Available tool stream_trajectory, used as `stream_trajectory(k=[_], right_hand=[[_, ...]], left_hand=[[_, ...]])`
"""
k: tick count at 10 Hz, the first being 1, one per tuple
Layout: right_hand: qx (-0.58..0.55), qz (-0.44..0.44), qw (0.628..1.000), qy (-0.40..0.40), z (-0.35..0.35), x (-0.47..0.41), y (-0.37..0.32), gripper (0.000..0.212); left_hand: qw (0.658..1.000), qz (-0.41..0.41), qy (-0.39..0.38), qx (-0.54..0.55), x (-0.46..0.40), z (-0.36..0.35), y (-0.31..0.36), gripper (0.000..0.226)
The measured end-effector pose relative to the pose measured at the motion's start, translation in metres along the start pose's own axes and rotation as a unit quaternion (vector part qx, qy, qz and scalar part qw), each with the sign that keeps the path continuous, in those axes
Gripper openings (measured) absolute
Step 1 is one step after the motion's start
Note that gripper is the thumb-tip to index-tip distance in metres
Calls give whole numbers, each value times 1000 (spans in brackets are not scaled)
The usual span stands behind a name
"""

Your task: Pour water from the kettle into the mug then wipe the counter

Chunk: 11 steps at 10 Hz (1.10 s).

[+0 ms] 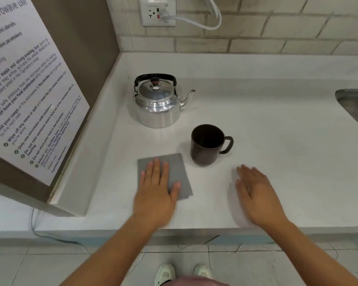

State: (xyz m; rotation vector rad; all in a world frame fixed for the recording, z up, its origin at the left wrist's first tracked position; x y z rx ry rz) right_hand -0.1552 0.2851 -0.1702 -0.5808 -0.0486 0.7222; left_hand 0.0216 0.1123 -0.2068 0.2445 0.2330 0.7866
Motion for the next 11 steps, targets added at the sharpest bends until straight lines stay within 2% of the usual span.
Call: stream_trajectory(k=[1,2,3,4,5,7,9,10,11], right_hand=[[78,23,994,-73,-24,-24,9,55],[98,37,991,-80,-34,-29,12,57],[91,42,993,-69,-35,-25,16,57],[96,46,992,-72,-37,-23,17,57],[103,46,991,-72,-37,-23,17,57],[93,52,992,-75,-36,-21,16,58],[103,57,989,-86,-31,-24,13,59],[144,60,981,-115,-18,-38,10,59],[184,64,969,-152,8,-65,4,44]], left_hand=[[999,25,-23,-42,-60,1,-35,63],[997,-22,-49,-62,-97,-7,-21,60],[991,-109,-61,-40,-92,-17,11,59],[991,-119,-48,-30,-71,-10,-4,58],[994,-93,-44,-30,-41,0,-27,60],[993,-100,-26,-51,18,7,-22,65],[994,-79,-64,-43,8,20,-22,66],[992,-55,-103,-46,-24,46,-17,60],[990,-49,-82,-99,-69,89,-7,51]])
Point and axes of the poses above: each hand's wrist, its own x-axis away from the middle knuckle, its own z-axis out of the back of the hand, y = z × x, the point moved 9 cm from there along -x, towards the middle knuckle, and after that the axes turned 11 degrees about y, right-handed, at the moved point
